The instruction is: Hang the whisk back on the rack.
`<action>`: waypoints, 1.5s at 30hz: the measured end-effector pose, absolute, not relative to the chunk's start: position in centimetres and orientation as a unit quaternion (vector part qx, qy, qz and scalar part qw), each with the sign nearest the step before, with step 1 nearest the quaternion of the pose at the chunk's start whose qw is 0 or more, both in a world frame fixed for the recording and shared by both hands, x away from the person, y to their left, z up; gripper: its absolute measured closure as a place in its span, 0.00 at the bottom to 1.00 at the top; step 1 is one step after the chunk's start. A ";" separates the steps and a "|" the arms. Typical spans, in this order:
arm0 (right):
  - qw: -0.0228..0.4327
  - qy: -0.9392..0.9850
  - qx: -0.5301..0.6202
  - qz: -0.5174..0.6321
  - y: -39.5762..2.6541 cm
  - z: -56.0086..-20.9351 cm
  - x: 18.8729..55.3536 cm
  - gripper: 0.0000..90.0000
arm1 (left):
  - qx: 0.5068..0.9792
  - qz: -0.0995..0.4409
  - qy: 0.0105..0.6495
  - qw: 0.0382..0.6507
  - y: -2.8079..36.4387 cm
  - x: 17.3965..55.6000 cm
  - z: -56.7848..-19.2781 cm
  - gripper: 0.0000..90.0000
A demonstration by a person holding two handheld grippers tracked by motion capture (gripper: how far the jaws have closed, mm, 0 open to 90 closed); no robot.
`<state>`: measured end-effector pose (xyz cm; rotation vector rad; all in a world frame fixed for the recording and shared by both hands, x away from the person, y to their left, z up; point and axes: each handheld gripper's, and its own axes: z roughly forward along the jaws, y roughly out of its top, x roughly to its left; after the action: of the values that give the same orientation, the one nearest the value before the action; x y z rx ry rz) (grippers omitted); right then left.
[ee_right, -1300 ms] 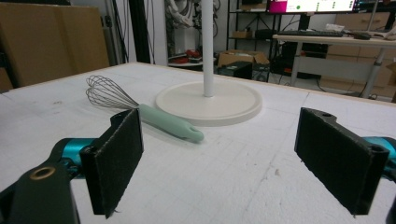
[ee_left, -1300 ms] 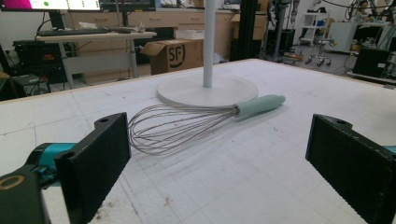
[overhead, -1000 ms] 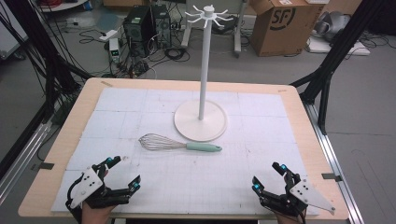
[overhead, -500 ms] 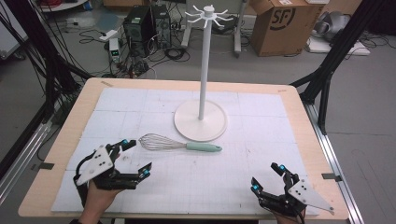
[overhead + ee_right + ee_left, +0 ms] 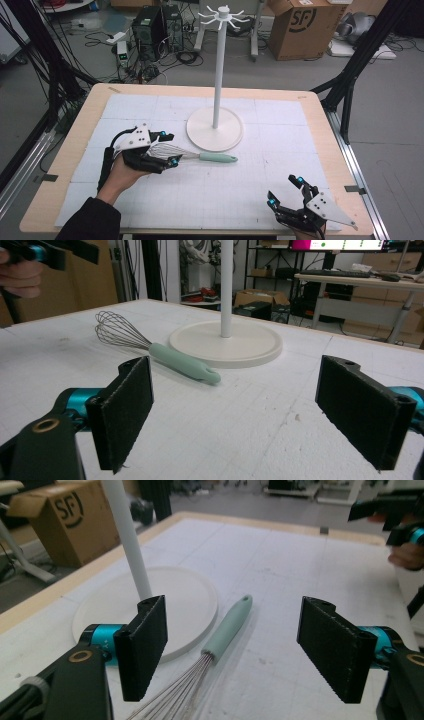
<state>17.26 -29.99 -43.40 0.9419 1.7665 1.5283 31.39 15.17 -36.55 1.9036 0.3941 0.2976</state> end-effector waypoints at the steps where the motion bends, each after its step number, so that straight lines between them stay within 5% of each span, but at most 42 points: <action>1: 0.305 0.668 0.354 0.579 -29.9 -43.4 17.3 0.16 | 0.812 0.121 0.165 0.547 15.0 31.8 -36.6 0.33; 14: 0.298 0.673 0.346 0.583 -29.6 -43.3 17.0 0.16 | 0.902 0.066 0.105 0.413 10.0 35.3 -38.4 0.40; 35: 0.301 0.669 0.340 0.588 -29.8 -43.1 16.9 0.16 | 0.953 0.041 0.069 0.292 5.6 38.3 -41.1 0.49; 45: 0.302 0.669 0.338 0.590 -29.9 -43.0 16.8 0.16 | 0.956 -0.023 0.079 0.282 4.7 40.4 -41.0 0.51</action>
<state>16.81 -29.89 -43.02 0.8954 1.7727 1.5631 40.39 4.68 -40.99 2.5599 0.2117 -0.0626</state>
